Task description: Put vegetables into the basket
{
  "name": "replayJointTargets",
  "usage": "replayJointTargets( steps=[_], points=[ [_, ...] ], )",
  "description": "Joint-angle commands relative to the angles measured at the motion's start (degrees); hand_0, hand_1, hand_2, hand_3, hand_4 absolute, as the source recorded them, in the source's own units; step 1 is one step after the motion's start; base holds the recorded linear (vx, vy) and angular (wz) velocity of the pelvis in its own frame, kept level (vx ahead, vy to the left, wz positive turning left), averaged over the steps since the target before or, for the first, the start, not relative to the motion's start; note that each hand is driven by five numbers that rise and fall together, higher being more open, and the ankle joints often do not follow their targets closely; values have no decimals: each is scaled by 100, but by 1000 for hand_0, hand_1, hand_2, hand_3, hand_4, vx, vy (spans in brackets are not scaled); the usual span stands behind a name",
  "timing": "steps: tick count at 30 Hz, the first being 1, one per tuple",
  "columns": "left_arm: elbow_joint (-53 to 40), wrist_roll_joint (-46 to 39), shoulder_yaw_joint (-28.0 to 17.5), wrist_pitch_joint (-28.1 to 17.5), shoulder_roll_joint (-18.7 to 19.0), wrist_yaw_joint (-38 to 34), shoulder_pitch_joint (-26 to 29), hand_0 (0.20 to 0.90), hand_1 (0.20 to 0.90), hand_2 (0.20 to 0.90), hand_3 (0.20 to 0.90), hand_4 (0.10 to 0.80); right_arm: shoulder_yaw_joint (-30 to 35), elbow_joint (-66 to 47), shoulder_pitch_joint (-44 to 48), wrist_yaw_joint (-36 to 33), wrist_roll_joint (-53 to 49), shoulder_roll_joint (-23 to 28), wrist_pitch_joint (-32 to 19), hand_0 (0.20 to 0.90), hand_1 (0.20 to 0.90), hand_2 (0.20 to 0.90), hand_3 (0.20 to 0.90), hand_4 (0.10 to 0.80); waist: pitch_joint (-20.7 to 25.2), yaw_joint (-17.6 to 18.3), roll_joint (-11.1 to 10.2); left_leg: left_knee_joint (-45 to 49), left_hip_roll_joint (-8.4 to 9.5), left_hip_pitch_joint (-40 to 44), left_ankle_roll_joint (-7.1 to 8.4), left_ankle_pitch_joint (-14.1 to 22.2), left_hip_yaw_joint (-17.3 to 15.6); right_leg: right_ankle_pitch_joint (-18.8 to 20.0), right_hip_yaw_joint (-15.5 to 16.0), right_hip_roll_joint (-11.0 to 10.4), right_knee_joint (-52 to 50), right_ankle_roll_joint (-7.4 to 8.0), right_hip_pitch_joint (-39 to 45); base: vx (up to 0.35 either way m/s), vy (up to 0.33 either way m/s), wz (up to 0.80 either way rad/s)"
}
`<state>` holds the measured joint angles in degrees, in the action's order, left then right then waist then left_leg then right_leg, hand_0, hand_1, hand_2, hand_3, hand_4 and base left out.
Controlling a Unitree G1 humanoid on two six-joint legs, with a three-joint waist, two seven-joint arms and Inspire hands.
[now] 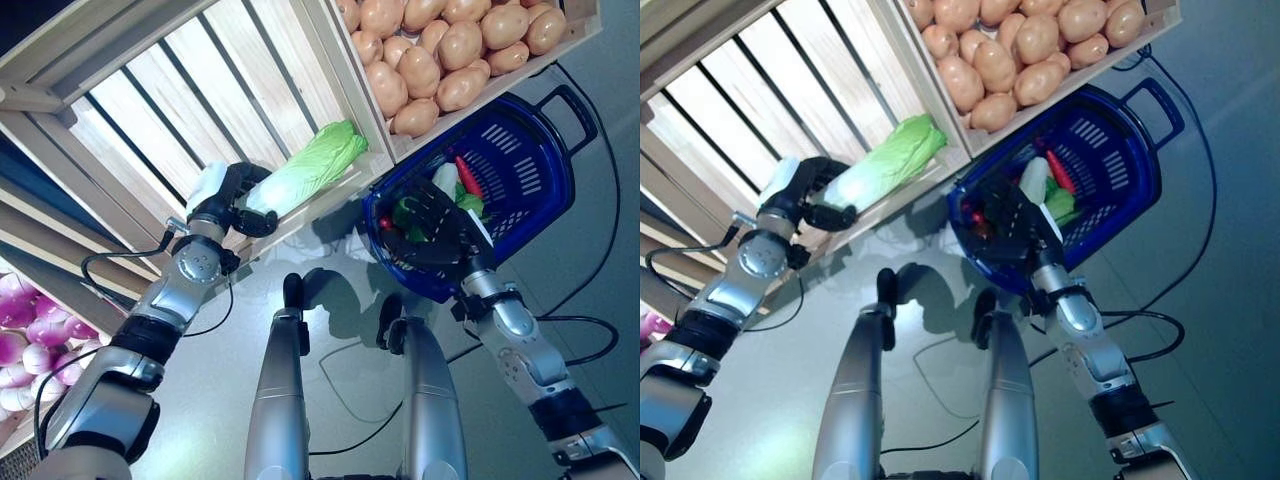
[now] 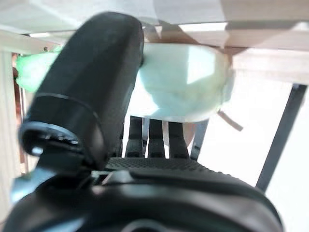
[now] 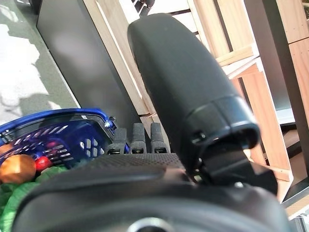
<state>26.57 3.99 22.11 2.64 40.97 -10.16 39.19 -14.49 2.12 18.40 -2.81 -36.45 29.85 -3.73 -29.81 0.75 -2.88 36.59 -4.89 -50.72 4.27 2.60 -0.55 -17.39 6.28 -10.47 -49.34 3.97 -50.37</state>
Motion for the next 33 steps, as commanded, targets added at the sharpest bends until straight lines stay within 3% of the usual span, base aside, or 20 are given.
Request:
replayJointTargets(
  steps=[1,15,21,30,33],
  points=[
    [150,224,470,-80,-507,143,17,300,300,300,300,400,78,-495,335,-69,-60,39,-460,900,900,900,900,800,2,233,41,214,-151,174,-94,600,-337,694,32,4,469,60,190,0,0,0],
    [50,208,339,-268,-501,6,-76,300,300,300,300,400,152,-536,294,-30,-4,-7,-456,900,900,900,900,800,2,205,47,97,-133,324,-98,590,-322,696,39,12,565,68,327,0,0,0],
    [-224,245,59,-633,-332,-296,-391,300,300,300,300,400,218,-580,56,-2,-44,-49,-484,900,900,900,900,800,2,155,71,-342,-158,912,-57,447,-327,774,50,49,1028,91,901,36,4,1],
    [-920,385,-635,-940,-154,-527,-1103,300,300,300,300,400,363,-336,-371,107,-134,-209,-468,900,900,900,900,800,2,-30,157,-1636,124,2334,-50,-39,-238,1183,264,75,2526,171,2400,63,9,-4],
    [-1199,483,-807,-930,-178,-601,-1425,300,300,300,300,400,392,-237,-564,141,-133,-288,-448,900,900,900,900,800,267,-106,209,-2377,243,2861,-36,-260,-212,1359,444,59,3262,210,2985,98,31,4]
  ],
)
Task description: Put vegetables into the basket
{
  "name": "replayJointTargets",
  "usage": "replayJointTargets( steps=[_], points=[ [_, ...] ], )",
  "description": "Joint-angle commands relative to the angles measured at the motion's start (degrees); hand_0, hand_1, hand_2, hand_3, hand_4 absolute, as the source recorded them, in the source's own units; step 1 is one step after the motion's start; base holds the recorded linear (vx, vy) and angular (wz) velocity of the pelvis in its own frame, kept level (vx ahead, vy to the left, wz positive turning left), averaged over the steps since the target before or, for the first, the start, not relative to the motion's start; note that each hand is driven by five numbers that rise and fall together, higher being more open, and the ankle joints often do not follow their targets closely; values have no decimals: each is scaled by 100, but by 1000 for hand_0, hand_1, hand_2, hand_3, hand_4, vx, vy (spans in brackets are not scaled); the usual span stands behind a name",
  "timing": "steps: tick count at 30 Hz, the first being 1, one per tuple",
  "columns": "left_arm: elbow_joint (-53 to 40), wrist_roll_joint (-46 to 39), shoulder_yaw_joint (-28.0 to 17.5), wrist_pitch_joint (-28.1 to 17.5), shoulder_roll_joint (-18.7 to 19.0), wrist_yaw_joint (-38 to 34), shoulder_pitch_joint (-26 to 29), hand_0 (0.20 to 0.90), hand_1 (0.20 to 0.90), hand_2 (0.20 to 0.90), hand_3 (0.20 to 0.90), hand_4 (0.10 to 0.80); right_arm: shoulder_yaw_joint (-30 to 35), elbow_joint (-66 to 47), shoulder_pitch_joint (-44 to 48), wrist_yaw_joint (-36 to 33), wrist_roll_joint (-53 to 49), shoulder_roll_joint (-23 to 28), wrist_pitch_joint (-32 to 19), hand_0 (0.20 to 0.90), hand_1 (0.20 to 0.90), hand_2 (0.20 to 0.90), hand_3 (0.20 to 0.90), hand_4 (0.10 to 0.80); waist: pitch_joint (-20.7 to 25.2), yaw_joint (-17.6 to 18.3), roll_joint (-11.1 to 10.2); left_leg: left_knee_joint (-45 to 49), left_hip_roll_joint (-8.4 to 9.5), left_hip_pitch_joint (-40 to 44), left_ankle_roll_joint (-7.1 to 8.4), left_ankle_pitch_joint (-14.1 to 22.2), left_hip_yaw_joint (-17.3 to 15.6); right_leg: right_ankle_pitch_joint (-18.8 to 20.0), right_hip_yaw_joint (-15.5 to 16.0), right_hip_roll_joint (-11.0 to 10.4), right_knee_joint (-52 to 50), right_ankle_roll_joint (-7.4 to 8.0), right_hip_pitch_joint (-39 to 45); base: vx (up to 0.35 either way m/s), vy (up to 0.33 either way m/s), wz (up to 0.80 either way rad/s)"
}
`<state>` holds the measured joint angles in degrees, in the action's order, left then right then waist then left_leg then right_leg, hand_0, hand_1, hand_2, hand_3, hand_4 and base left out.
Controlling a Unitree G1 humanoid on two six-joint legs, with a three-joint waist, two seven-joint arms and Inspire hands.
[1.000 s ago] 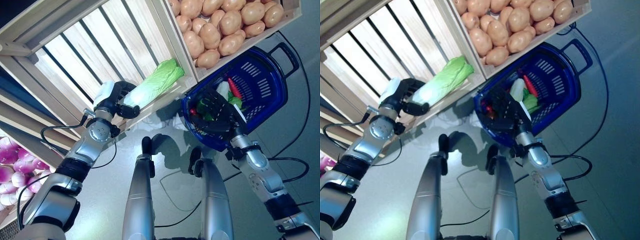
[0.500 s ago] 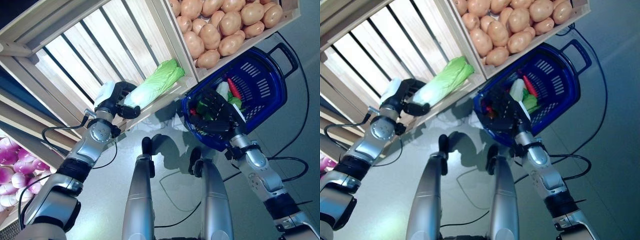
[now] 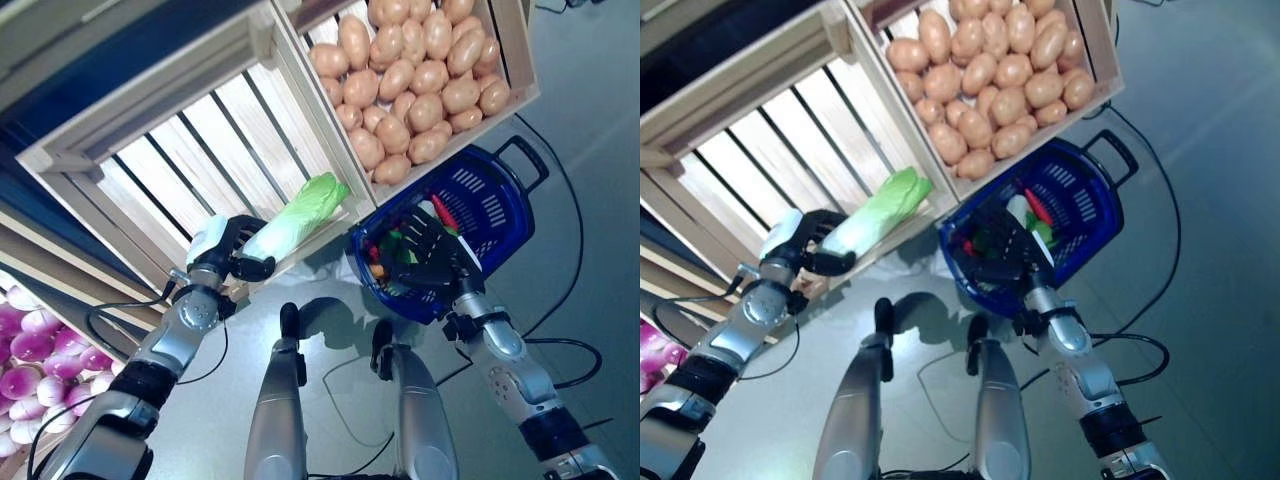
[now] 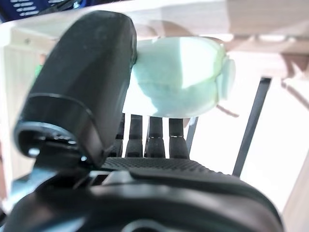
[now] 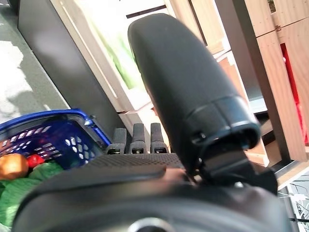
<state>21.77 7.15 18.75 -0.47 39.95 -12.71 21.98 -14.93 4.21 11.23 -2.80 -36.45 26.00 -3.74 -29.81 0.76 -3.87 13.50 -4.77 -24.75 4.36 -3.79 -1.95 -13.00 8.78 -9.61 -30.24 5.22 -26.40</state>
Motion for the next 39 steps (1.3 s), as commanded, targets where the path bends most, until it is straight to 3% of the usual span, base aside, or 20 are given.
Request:
replayJointTargets(
  steps=[1,12,18,23,27,35,39],
  points=[
    [-764,186,-525,-634,-87,-337,226,300,300,300,300,400,444,-409,112,152,-101,82,-448,900,900,900,900,800,344,-120,325,-250,257,401,-53,333,-57,961,233,-31,1518,100,737,78,24,6],
    [-1504,353,-1112,-791,-214,-294,-905,300,300,300,300,400,577,-359,-683,280,-111,-154,-443,900,900,900,900,800,1226,-214,437,-1502,291,1696,-85,103,-130,1293,592,-111,2720,207,2068,113,36,5],
    [-1657,-747,-1374,-1241,-722,109,-1463,300,300,300,300,400,587,-255,-1163,487,-72,-482,-396,900,900,900,900,800,1755,-242,482,-1843,268,2211,-145,97,-165,1391,668,-131,2992,254,2521,106,24,5],
    [-1615,-1646,-1261,-1439,-1071,745,-1408,300,300,300,300,400,466,-135,-1153,710,-287,-599,-343,900,900,900,900,800,1979,-252,445,-1850,280,2334,-168,167,-177,1510,737,-147,3209,304,2713,38,-18,4],
    [-1572,-2371,-1006,-1360,-1224,1482,-1323,300,300,300,300,400,343,-100,-1017,1429,-1112,-641,28,900,900,900,900,800,2138,-254,394,-1850,252,2485,-197,237,-263,1579,755,-159,3282,342,2837,32,-22,0],
    [-1409,-2761,-499,-1037,-1277,2078,-1003,300,300,300,300,400,70,-57,-539,2321,-2415,-613,451,900,900,900,900,800,2369,-324,307,-1850,242,2675,-222,364,-281,1650,651,-134,3469,369,3015,33,-22,-6],
    [-1404,-2764,-314,-867,-1248,2361,-947,300,300,300,300,400,-44,-60,-350,2409,-2832,-659,612,900,900,900,900,800,2468,-362,289,-1850,231,2707,-218,379,-280,1659,612,-131,3485,381,3053,38,-17,0]
  ],
)
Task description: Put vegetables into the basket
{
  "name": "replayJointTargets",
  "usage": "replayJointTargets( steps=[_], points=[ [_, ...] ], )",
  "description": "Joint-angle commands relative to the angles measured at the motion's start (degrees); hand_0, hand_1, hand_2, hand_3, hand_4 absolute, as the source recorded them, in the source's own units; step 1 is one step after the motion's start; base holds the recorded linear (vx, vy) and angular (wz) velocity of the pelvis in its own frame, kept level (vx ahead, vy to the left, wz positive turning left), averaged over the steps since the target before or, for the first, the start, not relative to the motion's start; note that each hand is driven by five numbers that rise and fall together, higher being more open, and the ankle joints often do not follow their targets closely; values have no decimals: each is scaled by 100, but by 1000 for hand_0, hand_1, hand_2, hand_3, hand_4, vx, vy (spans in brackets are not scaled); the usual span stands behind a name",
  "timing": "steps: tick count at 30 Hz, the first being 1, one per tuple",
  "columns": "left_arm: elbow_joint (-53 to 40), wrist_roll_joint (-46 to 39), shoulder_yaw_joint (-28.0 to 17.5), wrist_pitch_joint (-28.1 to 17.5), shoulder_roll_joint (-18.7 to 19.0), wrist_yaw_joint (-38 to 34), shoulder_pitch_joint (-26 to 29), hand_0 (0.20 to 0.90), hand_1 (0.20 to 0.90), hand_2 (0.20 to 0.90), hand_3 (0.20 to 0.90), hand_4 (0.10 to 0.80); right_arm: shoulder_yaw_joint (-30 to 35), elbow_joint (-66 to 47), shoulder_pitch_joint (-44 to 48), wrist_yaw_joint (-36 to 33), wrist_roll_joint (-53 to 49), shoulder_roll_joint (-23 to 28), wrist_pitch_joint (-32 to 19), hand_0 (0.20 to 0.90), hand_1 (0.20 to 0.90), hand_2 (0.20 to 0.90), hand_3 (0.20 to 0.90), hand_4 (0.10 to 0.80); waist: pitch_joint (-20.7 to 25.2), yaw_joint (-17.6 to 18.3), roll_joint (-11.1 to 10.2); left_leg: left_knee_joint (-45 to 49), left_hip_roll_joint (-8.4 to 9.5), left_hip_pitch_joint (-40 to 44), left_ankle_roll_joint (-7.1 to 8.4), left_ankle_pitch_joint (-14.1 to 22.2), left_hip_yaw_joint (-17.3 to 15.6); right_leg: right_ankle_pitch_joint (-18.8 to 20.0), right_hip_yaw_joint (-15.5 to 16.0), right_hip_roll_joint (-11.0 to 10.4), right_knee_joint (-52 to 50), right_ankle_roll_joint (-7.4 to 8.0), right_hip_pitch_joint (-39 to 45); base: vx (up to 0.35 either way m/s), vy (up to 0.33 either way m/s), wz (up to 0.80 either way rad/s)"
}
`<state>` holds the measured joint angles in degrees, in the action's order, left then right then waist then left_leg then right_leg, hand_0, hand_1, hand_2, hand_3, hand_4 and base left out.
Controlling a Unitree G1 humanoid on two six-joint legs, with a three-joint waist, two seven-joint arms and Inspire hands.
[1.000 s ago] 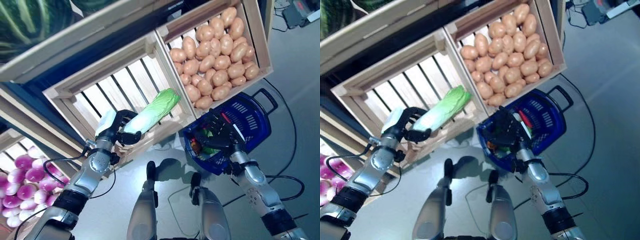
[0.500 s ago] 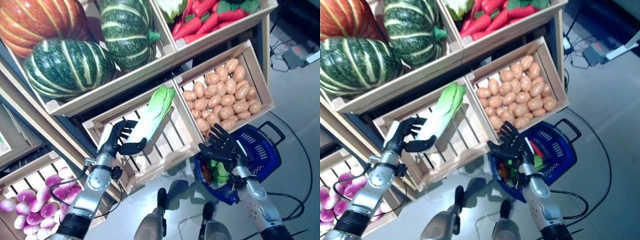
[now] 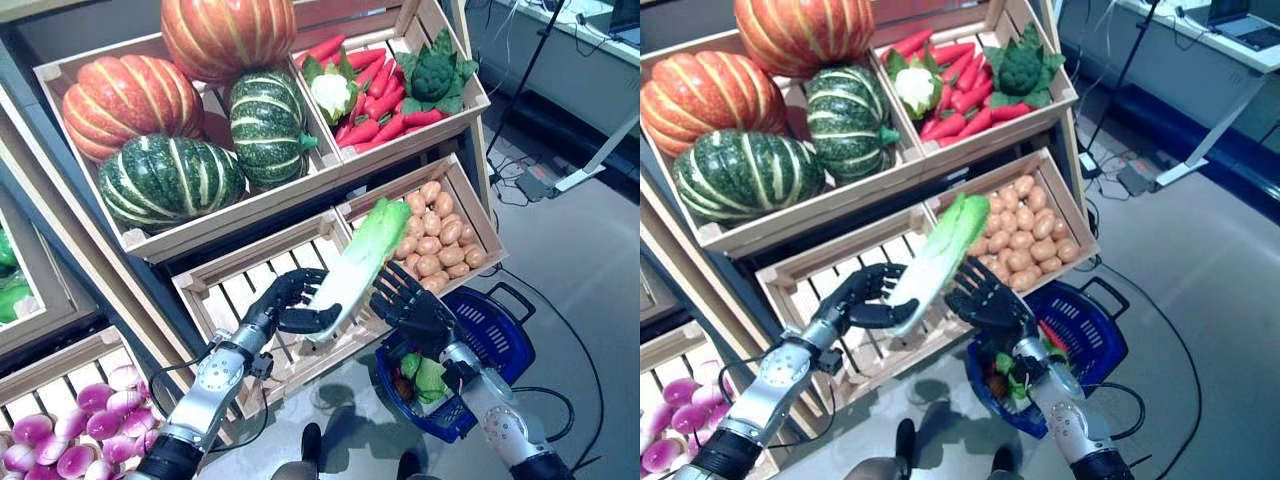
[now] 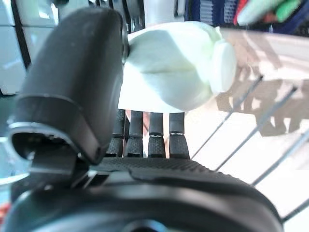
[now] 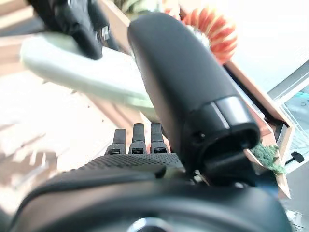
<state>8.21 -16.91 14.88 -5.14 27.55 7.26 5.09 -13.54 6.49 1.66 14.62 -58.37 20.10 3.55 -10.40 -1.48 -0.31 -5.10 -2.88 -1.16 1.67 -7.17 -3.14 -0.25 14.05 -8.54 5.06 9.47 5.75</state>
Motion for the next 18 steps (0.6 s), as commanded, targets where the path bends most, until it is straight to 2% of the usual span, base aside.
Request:
replayJointTargets(
  steps=[1,8,14,18],
  points=[
    [-30,-314,122,-386,1,429,764,300,300,300,300,400,-216,-293,657,652,-725,-88,-93,900,900,900,900,800,544,-144,-72,10,34,353,56,722,-169,382,80,-239,-45,-42,-158,0,0,0],
    [18,-277,343,-163,61,798,838,300,300,300,300,400,-358,-176,846,675,-1097,-257,-125,900,900,900,900,800,622,-164,-70,10,25,403,38,770,-185,347,35,-247,-53,-35,-126,0,0,0],
    [154,-160,600,-45,122,1023,808,300,300,300,300,400,-416,-288,970,660,-1335,-366,-351,900,900,900,900,800,648,-159,-54,10,23,434,24,793,-185,324,-22,-270,-70,-10,-113,12,-1,0],
    [228,56,637,-103,147,922,782,300,300,300,300,400,-380,-359,999,334,-1357,-380,-469,900,900,900,900,800,685,-144,-57,10,16,439,26,800,-187,322,-69,-277,-59,-1,-114,39,0,0]
  ],
)
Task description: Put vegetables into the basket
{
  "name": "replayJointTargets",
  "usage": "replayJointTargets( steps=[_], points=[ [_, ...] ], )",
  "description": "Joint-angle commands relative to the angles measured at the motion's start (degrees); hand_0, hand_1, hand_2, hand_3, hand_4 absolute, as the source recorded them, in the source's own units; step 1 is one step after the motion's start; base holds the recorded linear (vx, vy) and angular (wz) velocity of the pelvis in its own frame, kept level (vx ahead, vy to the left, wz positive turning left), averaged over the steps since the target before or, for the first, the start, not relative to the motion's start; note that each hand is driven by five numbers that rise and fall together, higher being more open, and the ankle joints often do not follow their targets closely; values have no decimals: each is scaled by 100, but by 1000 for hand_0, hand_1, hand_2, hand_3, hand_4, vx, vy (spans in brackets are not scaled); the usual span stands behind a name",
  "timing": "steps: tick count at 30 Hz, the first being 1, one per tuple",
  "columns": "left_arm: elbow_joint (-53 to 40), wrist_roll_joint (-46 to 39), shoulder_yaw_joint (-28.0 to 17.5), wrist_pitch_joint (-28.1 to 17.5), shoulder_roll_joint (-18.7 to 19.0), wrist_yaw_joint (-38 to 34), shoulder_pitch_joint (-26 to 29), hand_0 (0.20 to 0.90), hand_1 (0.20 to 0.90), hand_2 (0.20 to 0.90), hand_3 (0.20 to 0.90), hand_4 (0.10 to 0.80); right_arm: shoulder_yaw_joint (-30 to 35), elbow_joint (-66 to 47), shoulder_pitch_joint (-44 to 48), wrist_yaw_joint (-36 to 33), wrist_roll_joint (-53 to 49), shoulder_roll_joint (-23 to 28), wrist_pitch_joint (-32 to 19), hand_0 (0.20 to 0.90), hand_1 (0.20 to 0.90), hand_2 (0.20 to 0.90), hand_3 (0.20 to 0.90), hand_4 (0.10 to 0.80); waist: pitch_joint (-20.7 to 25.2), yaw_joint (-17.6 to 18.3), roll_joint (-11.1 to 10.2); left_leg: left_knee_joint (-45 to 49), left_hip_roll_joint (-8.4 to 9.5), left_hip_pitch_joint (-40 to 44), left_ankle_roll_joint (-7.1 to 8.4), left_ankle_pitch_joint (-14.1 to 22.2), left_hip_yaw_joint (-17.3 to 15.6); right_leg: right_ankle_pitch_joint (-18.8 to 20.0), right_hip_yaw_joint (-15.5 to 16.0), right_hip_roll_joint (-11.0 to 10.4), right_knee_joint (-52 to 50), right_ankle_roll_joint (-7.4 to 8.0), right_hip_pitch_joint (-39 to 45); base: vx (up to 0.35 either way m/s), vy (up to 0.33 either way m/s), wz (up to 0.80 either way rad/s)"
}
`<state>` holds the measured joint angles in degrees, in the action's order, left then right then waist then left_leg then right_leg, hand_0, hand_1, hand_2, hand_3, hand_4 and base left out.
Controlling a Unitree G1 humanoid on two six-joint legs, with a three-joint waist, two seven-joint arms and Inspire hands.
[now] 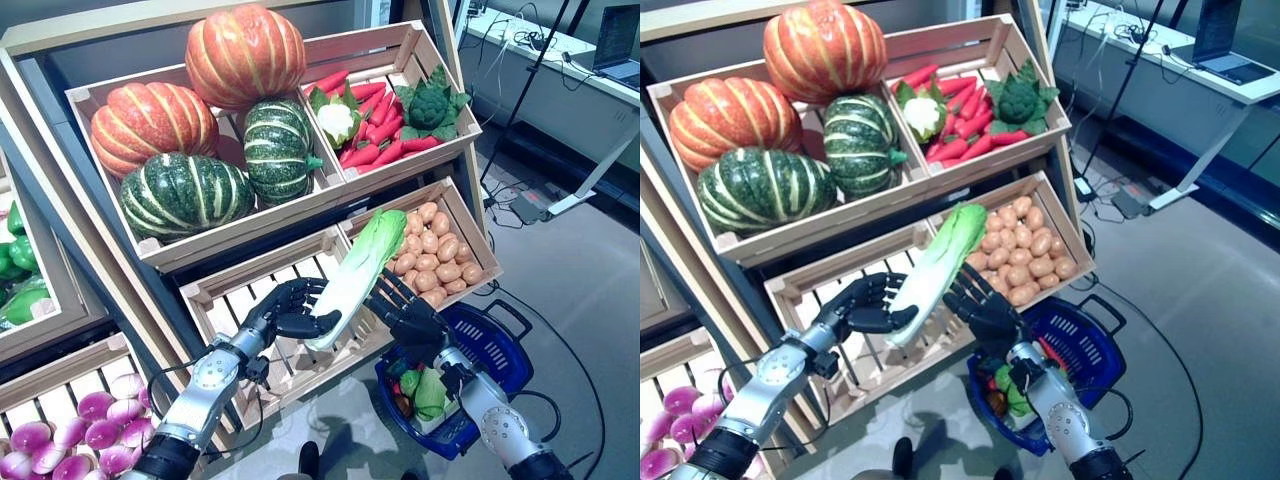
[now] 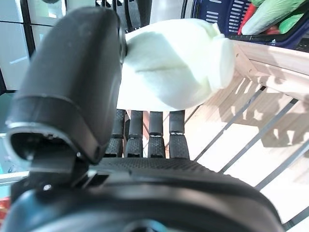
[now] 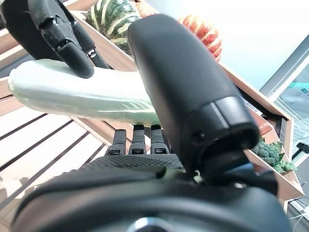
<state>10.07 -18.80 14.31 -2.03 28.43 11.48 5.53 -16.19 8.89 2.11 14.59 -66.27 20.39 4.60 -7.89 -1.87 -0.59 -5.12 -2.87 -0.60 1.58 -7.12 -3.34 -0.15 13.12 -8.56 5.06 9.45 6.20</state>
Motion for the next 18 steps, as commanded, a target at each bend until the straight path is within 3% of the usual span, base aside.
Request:
replayJointTargets(
  steps=[1,7,18],
  points=[
    [52,350,678,-480,74,408,733,300,300,300,300,400,-109,-567,952,177,-534,-426,-641,900,900,900,900,800,442,-103,-28,12,8,384,37,792,-180,314,13,-277,-53,2,-159,35,5,-1],
    [-9,661,630,-678,170,34,670,300,300,300,300,400,20,-412,807,-983,-391,-449,-949,900,900,900,900,800,442,-59,-24,12,-11,366,37,777,-227,323,-58,-277,-52,2,-194,5,1,-1],
    [-170,759,658,-701,277,-286,636,300,300,300,300,400,152,-398,706,-2248,-146,-526,-1217,900,900,900,900,800,388,0,-14,12,-13,355,23,771,-220,338,-158,-259,-48,-11,-233,3,3,-5]
  ],
)
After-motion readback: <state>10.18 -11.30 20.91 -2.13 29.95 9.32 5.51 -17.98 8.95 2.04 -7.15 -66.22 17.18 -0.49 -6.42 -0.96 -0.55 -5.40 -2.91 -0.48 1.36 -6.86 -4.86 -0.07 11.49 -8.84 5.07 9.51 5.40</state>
